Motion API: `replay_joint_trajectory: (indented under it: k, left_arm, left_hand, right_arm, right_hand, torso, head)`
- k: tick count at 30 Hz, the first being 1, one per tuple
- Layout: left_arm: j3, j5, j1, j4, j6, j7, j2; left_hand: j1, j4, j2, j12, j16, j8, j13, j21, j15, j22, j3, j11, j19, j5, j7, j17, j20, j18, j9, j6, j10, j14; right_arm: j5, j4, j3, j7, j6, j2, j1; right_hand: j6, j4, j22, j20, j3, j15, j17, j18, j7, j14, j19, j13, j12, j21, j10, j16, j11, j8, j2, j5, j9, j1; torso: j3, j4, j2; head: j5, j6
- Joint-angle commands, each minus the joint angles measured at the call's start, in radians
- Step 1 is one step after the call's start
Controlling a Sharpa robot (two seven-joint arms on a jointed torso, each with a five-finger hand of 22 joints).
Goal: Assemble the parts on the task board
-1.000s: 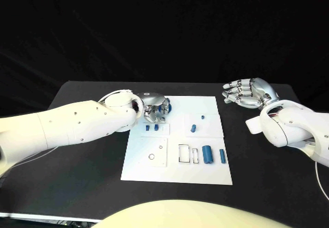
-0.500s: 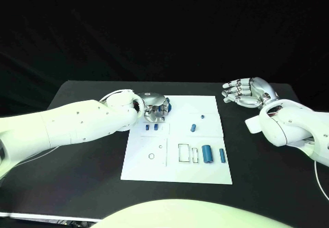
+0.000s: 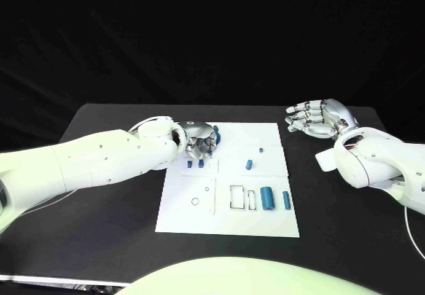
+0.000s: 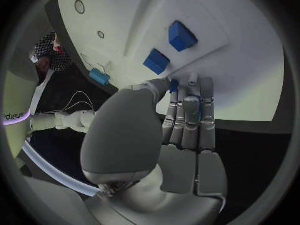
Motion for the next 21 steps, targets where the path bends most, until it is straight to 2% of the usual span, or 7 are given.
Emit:
replay_joint_trajectory:
  k: [1,5,12,21]
  left_arm:
    - [0.0,-0.006,-0.001,-0.002,0.031,0.003,0.002]
    - [-0.001,-0.006,-0.001,-0.005,0.036,0.001,0.004]
    - [-0.001,-0.005,-0.002,-0.011,0.039,0.001,0.007]
    - [-0.002,0.011,-0.006,-0.014,0.009,0.027,0.015]
  left_hand:
    - [0.002,-0.001,-0.008,-0.007,0.006,-0.004,-0.003,0.007,-0.001,0.003,0.011,-0.001,-0.002,0.004,0.002,0.001,-0.007,0.014,-0.002,0.009,0.01,0.009]
    - [0.01,-0.011,-0.005,-0.012,0.016,-0.009,-0.007,0.018,-0.003,0.012,0.027,-0.004,-0.003,0.005,0.002,0.01,-0.01,0.014,-0.003,0.018,0.022,0.016]
    - [0.027,-0.051,0.001,-0.026,0.03,-0.019,-0.018,0.058,-0.009,0.044,0.081,-0.008,-0.014,0.003,0.002,0.013,-0.017,0.014,-0.005,0.047,0.045,0.02]
    - [0.008,-0.088,0.011,-0.039,0.068,-0.025,-0.025,0.107,-0.022,0.083,0.118,-0.024,-0.025,0.002,-0.008,0.07,-0.025,0.015,0.001,0.094,0.098,0.072]
  right_arm:
    - [-0.001,0.001,0.0,0.013,0.007,0.0,0.0]
    - [-0.001,0.001,0.0,0.013,0.007,0.0,0.0]
    - [-0.001,0.002,0.0,0.014,0.006,-0.001,0.0]
    - [-0.001,0.002,0.0,0.014,0.006,-0.001,0.0]
  right_hand:
    - [-0.008,-0.006,-0.001,0.0,0.001,0.002,-0.002,0.012,0.054,0.002,-0.006,-0.001,0.005,-0.002,-0.008,-0.003,0.0,0.003,0.002,0.007,-0.001,-0.009]
    - [-0.008,-0.006,-0.001,0.0,0.001,0.002,-0.002,0.012,0.054,0.002,-0.006,-0.001,0.005,-0.002,-0.008,-0.003,0.0,0.003,0.002,0.007,-0.001,-0.009]
    - [-0.008,-0.006,-0.001,0.0,0.001,0.002,-0.002,0.012,0.054,0.002,-0.006,-0.001,0.005,-0.002,-0.008,-0.003,0.0,0.003,0.002,0.007,-0.001,-0.009]
    - [-0.009,-0.007,-0.008,0.0,0.001,0.002,-0.004,0.012,0.055,0.003,-0.006,-0.006,0.007,-0.002,-0.009,-0.007,0.0,0.004,0.003,0.008,-0.002,-0.01]
  torso:
    - [-0.0004,0.0001,0.0]
    - [0.0,-0.0002,0.0]
    - [0.0001,0.0,-0.001]
    - [0.0003,-0.0002,0.0]
  head:
    - [-0.001,0.0]
    - [0.0,0.001]
    - [-0.001,0.001]
    - [-0.002,0.002]
